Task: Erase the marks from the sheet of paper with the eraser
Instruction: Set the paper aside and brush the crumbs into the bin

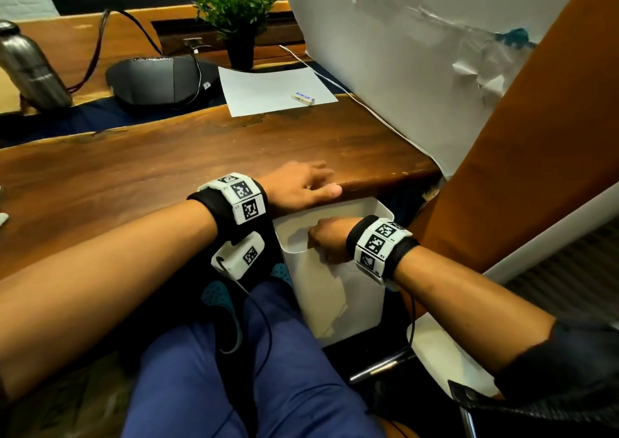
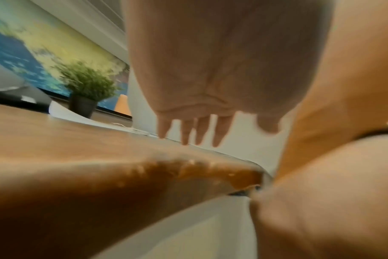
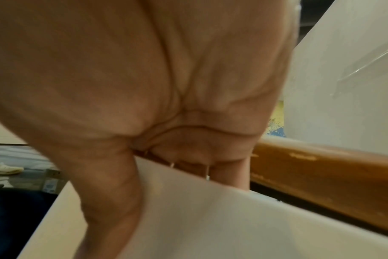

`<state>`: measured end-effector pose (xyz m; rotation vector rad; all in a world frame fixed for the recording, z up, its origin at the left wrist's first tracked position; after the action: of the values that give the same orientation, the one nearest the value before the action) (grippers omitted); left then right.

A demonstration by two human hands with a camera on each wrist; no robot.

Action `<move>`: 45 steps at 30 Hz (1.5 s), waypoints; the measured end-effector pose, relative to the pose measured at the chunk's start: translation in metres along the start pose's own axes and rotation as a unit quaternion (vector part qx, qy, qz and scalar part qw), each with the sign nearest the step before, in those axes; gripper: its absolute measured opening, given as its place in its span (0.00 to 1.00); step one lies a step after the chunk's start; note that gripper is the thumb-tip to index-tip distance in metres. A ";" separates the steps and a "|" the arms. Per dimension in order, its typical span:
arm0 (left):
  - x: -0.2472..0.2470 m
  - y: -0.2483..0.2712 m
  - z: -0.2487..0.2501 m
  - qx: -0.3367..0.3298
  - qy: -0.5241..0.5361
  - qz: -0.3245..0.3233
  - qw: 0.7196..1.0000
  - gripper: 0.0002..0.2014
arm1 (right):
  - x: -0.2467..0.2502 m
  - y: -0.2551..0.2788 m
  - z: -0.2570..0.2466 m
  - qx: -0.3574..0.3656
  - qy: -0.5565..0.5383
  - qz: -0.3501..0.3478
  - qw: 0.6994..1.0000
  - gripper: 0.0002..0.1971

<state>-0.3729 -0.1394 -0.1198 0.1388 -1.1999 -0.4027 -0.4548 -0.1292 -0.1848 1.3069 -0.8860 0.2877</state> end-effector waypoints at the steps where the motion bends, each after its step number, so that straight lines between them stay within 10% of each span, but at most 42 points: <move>1: 0.005 0.003 -0.011 0.049 -0.032 0.008 0.998 0.31 | -0.003 -0.003 0.000 0.010 -0.003 0.007 1.000 0.15; 5: 0.001 0.016 -0.041 0.166 -0.118 -0.023 0.979 0.34 | -0.034 -0.026 0.004 0.016 -0.003 0.018 1.000 0.08; 20: -0.001 0.017 -0.052 0.199 -0.192 -0.024 0.961 0.37 | -0.202 -0.168 0.036 -0.045 -0.032 0.010 0.998 0.20; 45: -0.007 0.022 -0.052 0.208 -0.200 -0.010 0.957 0.38 | -0.272 -0.248 0.061 -0.091 -0.043 -0.021 0.995 0.18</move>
<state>-0.3216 -0.1220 -0.1383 0.4498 -1.6767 -0.1926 -0.4967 -0.1771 -0.5519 1.1743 -0.9333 0.1156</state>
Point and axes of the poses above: each hand's wrist, its own y-axis away from the middle knuckle, its own x-axis out of the back of the hand, z = x × y, the point moved 6 cm from there along -y, towards the middle knuckle, and after that the axes turned 11 degrees about -z, right-handed, at the moved point
